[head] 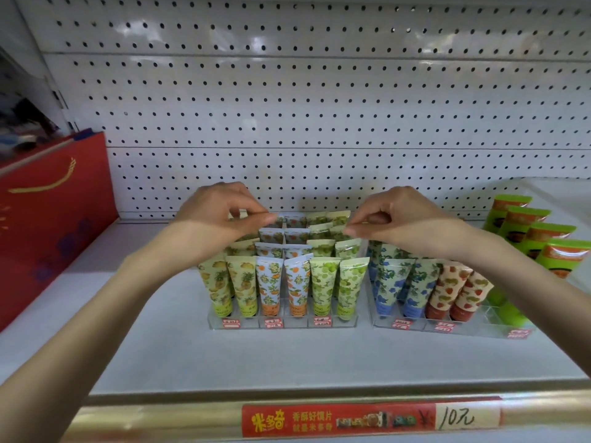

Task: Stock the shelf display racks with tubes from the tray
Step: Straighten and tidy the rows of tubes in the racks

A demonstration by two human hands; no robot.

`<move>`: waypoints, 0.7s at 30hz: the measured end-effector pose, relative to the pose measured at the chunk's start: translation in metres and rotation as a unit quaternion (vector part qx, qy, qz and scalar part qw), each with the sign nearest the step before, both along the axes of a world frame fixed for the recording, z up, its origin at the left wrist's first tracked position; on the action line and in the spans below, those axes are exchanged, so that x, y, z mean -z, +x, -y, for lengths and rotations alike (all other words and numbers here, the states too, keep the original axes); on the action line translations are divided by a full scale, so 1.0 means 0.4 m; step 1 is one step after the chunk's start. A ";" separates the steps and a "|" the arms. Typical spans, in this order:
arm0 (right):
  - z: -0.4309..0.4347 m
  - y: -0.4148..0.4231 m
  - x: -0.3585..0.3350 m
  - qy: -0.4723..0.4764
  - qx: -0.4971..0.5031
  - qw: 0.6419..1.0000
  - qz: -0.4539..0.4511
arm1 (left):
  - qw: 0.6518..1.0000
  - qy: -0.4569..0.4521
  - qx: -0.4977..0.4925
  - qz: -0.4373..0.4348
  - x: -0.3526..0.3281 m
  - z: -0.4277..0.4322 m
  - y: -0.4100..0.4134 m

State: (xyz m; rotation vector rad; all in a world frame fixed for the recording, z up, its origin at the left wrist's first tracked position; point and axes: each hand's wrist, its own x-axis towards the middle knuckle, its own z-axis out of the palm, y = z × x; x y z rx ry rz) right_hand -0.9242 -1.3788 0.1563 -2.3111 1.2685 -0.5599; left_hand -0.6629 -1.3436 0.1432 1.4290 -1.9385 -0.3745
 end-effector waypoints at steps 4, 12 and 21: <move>-0.003 0.036 -0.009 0.000 -0.028 0.999 -0.016 | 1.000 0.011 -0.009 -0.007 0.002 -0.013 0.027; -0.043 0.118 0.024 -0.079 -0.059 0.989 -0.107 | 0.997 -0.011 0.014 0.069 0.052 -0.041 0.014; -0.064 0.142 0.039 -0.118 -0.038 0.985 -0.121 | 0.996 -0.037 0.006 0.075 0.068 -0.046 -0.008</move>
